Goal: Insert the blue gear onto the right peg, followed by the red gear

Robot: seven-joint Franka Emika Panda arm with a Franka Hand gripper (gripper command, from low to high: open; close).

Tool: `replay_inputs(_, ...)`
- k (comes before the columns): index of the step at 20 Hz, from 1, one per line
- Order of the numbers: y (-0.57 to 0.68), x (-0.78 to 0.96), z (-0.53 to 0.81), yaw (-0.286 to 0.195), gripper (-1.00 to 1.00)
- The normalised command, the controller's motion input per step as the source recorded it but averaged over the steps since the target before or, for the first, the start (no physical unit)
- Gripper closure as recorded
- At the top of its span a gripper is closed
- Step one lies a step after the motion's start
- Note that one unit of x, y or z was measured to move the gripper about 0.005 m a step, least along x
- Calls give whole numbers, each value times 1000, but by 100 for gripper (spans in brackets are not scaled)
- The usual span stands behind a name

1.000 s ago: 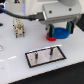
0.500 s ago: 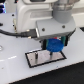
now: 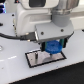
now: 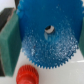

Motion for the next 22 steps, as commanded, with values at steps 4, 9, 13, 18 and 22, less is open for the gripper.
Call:
replay_inputs(4,-38,200,21,0,100)
replay_inputs(9,-9,351,-49,0,100)
replay_inputs(13,0,235,-150,0,100)
replay_inputs(18,0,113,-222,0,100)
replay_inputs(22,0,0,410,0,100)
